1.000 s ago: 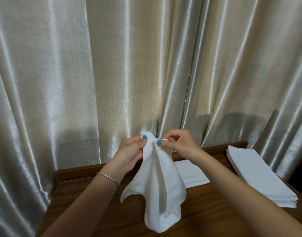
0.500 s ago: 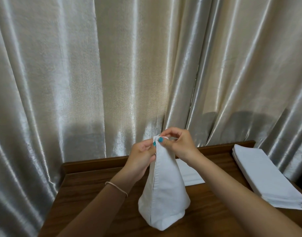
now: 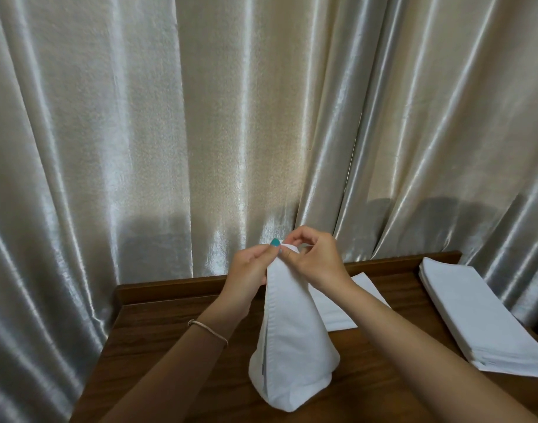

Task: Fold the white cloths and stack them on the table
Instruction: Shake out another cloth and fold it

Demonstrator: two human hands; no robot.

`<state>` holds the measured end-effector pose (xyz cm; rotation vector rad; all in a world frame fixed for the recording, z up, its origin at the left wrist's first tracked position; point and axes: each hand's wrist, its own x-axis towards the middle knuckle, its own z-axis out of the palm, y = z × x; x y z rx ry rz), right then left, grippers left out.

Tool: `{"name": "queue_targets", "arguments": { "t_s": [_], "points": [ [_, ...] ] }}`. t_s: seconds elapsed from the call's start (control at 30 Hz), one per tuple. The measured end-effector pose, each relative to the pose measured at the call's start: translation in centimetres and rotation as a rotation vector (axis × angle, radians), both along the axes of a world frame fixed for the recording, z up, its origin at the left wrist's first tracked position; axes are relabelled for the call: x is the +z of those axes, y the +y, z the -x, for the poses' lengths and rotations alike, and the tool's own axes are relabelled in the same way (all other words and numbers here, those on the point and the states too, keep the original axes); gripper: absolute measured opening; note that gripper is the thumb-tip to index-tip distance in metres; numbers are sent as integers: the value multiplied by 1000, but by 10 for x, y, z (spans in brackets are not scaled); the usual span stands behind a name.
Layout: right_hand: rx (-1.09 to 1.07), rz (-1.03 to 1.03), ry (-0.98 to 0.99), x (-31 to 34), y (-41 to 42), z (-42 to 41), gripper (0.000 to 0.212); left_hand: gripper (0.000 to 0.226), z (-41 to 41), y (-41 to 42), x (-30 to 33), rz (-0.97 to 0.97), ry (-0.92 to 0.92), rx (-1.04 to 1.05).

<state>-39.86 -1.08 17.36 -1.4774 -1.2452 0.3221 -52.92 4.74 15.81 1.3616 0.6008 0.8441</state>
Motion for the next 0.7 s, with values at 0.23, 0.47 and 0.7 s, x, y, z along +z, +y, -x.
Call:
{"name": "queue_targets", "arguments": {
  "t_s": [0.23,0.47,0.7],
  "points": [
    [111,193,-62,6,11,-2,15,27,1,17,-3,76,43,222],
    [241,646,-419,-20,4,-39,50,39,14,47,11,-216,65,390],
    [309,895,-759,-30,-5,-67,52,32,33,87,25,-327,15,562]
  ]
}}
